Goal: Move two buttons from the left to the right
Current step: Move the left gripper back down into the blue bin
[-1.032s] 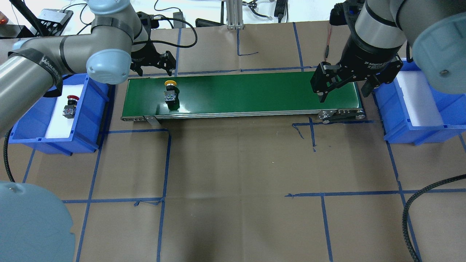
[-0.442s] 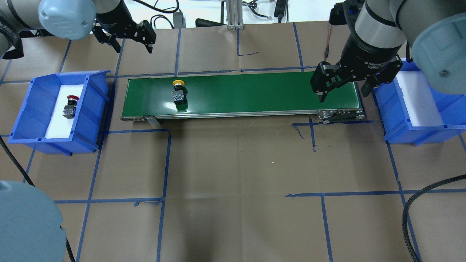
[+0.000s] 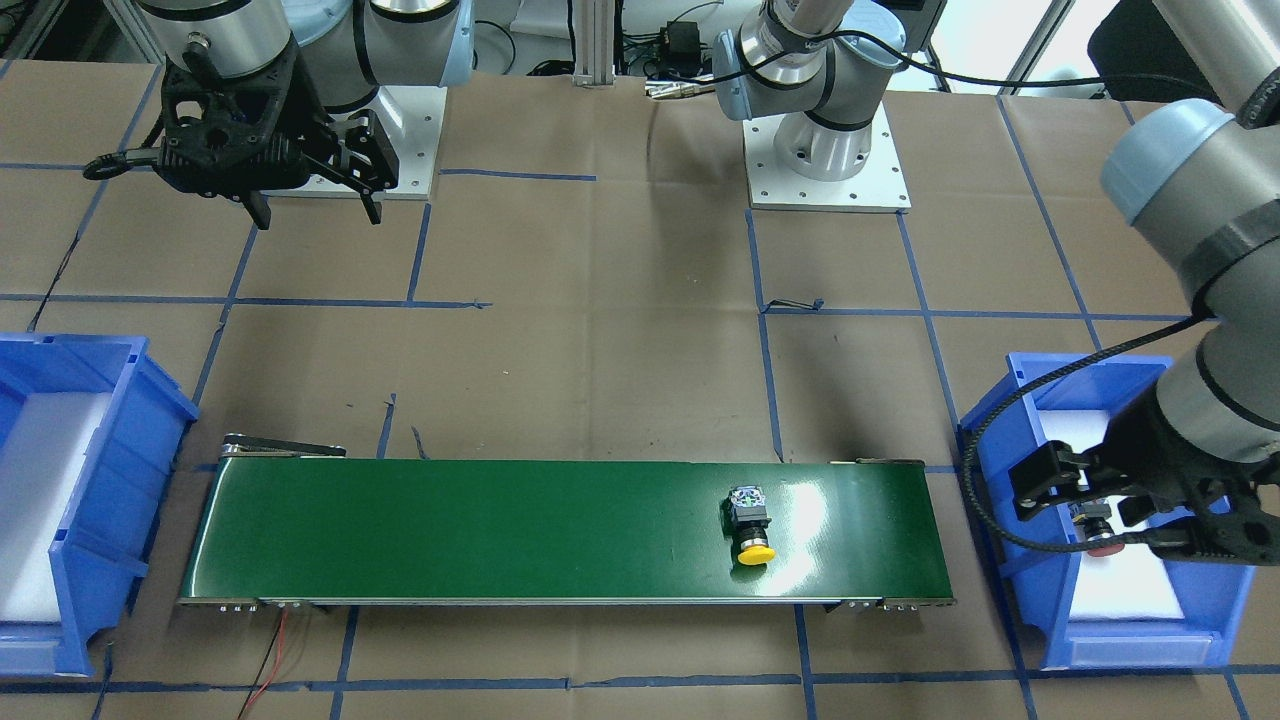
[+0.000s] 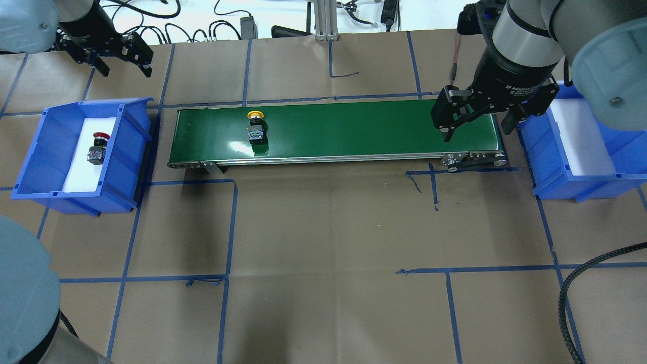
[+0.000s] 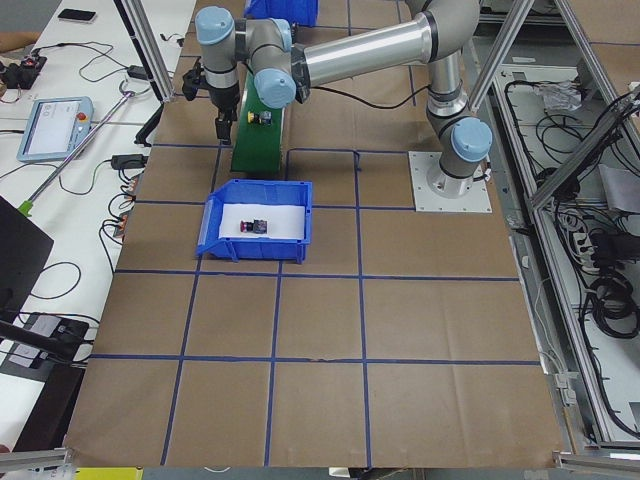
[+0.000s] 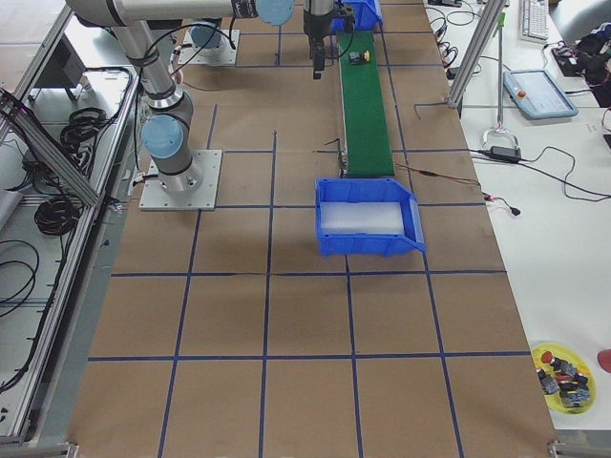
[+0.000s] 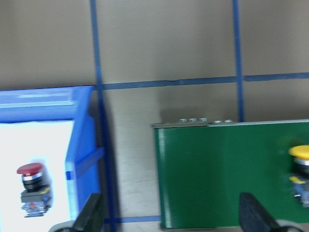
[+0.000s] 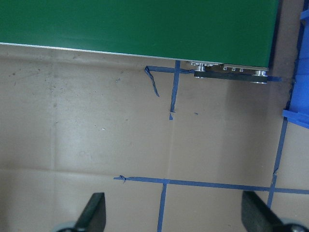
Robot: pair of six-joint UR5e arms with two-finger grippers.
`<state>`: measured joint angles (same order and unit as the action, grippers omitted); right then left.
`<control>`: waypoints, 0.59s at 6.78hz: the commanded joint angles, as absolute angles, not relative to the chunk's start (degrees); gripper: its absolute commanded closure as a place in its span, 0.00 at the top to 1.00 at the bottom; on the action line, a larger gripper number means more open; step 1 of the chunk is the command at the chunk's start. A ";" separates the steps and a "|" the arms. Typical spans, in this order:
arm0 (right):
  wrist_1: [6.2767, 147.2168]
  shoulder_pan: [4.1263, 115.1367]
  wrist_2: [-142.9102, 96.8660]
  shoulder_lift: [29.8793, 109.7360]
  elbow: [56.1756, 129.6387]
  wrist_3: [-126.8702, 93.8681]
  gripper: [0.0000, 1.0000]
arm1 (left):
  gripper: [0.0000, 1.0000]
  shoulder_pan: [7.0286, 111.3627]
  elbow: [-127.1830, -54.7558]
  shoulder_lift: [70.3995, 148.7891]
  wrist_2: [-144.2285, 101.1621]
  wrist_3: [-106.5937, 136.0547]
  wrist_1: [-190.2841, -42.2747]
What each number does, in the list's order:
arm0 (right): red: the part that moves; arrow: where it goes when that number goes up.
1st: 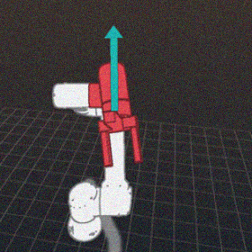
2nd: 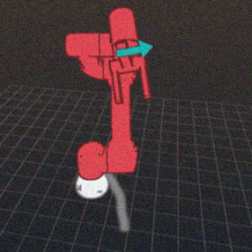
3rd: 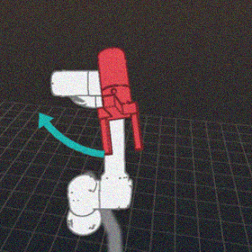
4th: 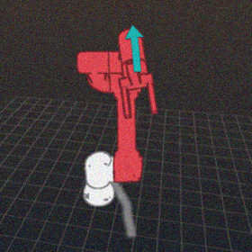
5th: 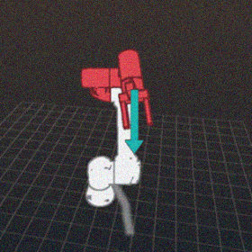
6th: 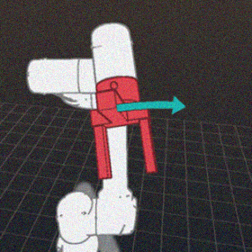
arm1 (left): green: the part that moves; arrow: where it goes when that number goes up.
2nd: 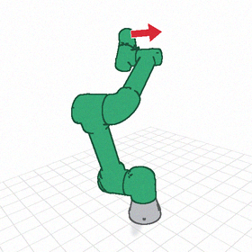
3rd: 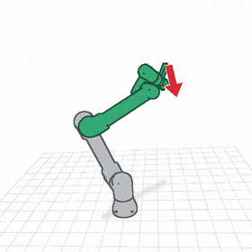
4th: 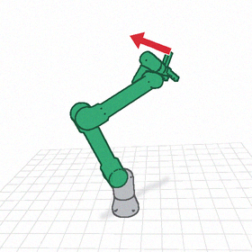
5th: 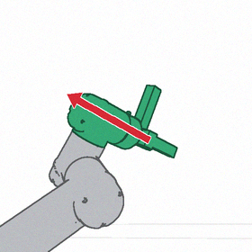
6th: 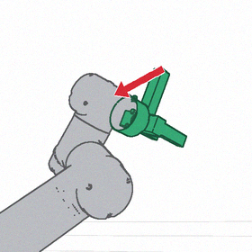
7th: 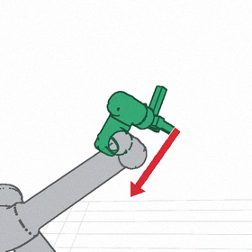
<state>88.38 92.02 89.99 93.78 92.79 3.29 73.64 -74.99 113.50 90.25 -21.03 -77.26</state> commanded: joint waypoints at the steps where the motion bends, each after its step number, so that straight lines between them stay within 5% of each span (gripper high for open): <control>1: 88.42 92.02 89.91 93.78 92.81 3.25 1.00 | 1.00 67.09 -75.50 113.64 90.26 -29.06 -77.34; 4: 88.51 92.02 89.91 93.78 92.90 3.25 1.00 | 0.99 61.97 -75.67 114.34 89.91 -34.54 -77.26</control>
